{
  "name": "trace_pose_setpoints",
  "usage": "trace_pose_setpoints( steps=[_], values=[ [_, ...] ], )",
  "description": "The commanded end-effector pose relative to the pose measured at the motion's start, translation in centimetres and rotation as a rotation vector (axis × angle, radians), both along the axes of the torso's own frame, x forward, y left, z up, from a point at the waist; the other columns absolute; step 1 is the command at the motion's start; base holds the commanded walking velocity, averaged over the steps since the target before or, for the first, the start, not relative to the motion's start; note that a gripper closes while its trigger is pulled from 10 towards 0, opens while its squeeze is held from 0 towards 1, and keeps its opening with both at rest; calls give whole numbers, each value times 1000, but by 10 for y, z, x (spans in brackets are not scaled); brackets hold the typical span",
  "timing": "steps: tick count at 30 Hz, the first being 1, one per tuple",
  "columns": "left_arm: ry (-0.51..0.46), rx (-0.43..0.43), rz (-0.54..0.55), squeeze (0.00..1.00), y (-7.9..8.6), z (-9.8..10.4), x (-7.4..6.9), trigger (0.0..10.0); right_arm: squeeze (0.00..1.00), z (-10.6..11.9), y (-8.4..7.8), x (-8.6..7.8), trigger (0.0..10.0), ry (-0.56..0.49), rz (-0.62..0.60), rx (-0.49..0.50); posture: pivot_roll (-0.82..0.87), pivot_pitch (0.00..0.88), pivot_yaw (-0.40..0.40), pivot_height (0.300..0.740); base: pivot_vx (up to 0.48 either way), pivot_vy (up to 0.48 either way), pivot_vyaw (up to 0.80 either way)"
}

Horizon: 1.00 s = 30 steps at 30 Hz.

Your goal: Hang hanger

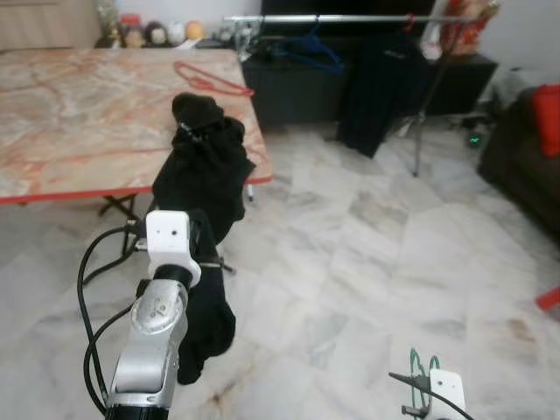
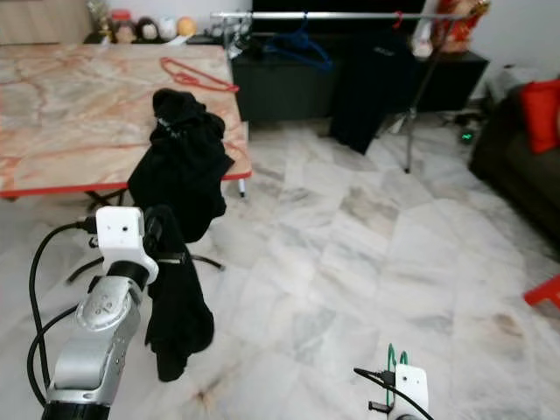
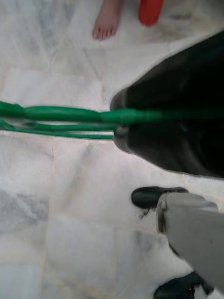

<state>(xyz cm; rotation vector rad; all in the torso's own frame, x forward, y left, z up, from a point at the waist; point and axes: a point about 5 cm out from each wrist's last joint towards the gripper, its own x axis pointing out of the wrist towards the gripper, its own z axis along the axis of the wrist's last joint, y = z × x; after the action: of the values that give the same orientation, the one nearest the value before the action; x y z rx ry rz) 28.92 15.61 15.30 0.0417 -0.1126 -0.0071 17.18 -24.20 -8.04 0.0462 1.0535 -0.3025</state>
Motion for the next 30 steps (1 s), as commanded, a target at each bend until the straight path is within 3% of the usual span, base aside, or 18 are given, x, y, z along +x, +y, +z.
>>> trace_pose_setpoints(
  steps=[1,18,19,20,21,27,28,29,30],
  values=[
    [-24,-14,1,0,1,6,0,10000,0,1,-1,1,10000,-3,3,-3,58,0,-85,740,0,266,0],
    [-17,-12,7,0,2,4,0,10000,0,1,-1,2,10000,-11,2,-6,57,0,-87,740,0,267,0],
    [-19,-14,3,0,1,4,0,1294,0,2,-1,3,0,-19,1,-2,57,0,-87,740,0,274,0],
    [-18,-15,0,0,1,4,0,1294,0,2,-1,3,0,-26,0,0,57,0,-87,740,0,274,0],
    [-20,-13,-5,0,1,4,-1,0,0,2,-1,3,0,-29,-1,4,57,0,-87,740,0,296,0],
    [-20,-4,-7,0,0,4,-1,0,0,2,-1,4,0,-33,-2,7,58,0,-89,740,0,304,0],
    [-13,5,6,0,1,4,0,4667,0,2,-1,4,2941,-32,-2,5,58,0,-89,740,0,296,0],
    [-10,8,14,0,1,3,0,4667,0,2,-1,4,2941,-31,-2,3,58,0,-89,740,0,296,0],
    [-6,6,11,0,1,3,0,9882,0,2,-1,4,4667,-29,-3,0,58,0,-89,740,0,289,0]
  ],
)
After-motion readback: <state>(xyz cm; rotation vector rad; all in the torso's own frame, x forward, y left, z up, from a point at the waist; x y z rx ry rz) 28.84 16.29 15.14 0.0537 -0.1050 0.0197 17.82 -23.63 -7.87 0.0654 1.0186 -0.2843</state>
